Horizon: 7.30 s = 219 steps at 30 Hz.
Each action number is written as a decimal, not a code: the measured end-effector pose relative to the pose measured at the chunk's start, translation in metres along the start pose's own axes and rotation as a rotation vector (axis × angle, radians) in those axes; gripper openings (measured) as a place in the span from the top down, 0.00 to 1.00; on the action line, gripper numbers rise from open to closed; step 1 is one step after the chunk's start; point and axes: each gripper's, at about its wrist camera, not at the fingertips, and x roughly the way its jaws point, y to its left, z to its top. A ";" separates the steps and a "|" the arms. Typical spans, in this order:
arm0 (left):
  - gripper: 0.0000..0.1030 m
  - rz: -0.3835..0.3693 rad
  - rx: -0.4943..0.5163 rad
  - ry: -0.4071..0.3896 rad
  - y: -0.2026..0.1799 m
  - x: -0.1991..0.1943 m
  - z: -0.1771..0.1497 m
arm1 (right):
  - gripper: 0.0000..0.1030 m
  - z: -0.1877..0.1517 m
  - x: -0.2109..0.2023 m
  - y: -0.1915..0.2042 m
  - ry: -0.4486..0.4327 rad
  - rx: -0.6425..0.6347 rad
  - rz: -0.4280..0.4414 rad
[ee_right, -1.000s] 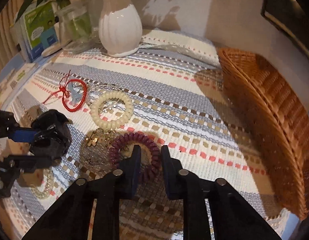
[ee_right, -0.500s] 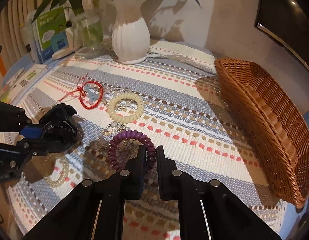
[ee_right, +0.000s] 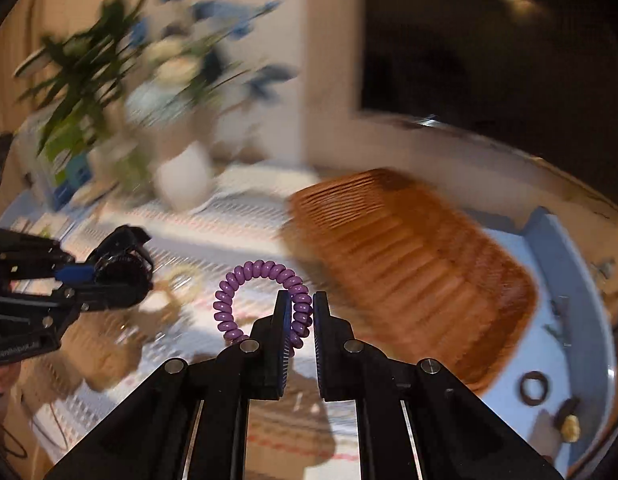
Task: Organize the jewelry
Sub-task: 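Carry the watch and hair tie into the wicker basket and open both tools, then withdraw both tools from the basket back over the tablecloth, then grasp a clear beaded bracelet with the left tool while the right tool grasps the cream bracelet, then carry both bracelets into the wicker basket and open both tools, then withdraw both tools from the basket back over the tablecloth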
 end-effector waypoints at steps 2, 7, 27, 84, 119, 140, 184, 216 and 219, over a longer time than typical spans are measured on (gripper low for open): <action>0.88 -0.024 0.018 -0.012 -0.009 0.013 0.024 | 0.90 0.008 -0.003 -0.026 -0.009 0.068 -0.042; 0.88 -0.074 0.047 0.002 -0.027 0.064 0.080 | 0.90 0.016 0.007 -0.090 0.002 0.237 -0.098; 0.74 -0.073 0.049 0.168 -0.039 0.209 0.123 | 0.89 -0.002 0.076 -0.157 0.186 0.408 -0.152; 0.20 0.311 -0.586 0.012 0.138 -0.038 -0.215 | 0.49 -0.077 0.034 0.058 0.042 0.098 -0.041; 0.54 0.077 -0.384 0.101 0.067 -0.002 -0.174 | 0.65 0.015 0.132 0.113 0.265 -0.123 0.283; 0.93 0.120 -0.369 -0.018 0.058 -0.032 -0.168 | 0.90 0.014 0.114 0.100 0.176 -0.169 0.186; 0.59 -0.085 -0.062 0.006 -0.063 0.142 0.081 | 0.87 -0.009 0.068 -0.163 0.229 0.463 -0.099; 0.19 0.370 -0.453 -0.097 0.099 -0.073 -0.187 | 0.55 -0.072 0.036 0.089 0.090 -0.013 0.054; 0.19 0.368 -0.495 -0.080 0.110 -0.066 -0.202 | 0.55 -0.076 0.045 0.085 0.114 0.003 0.053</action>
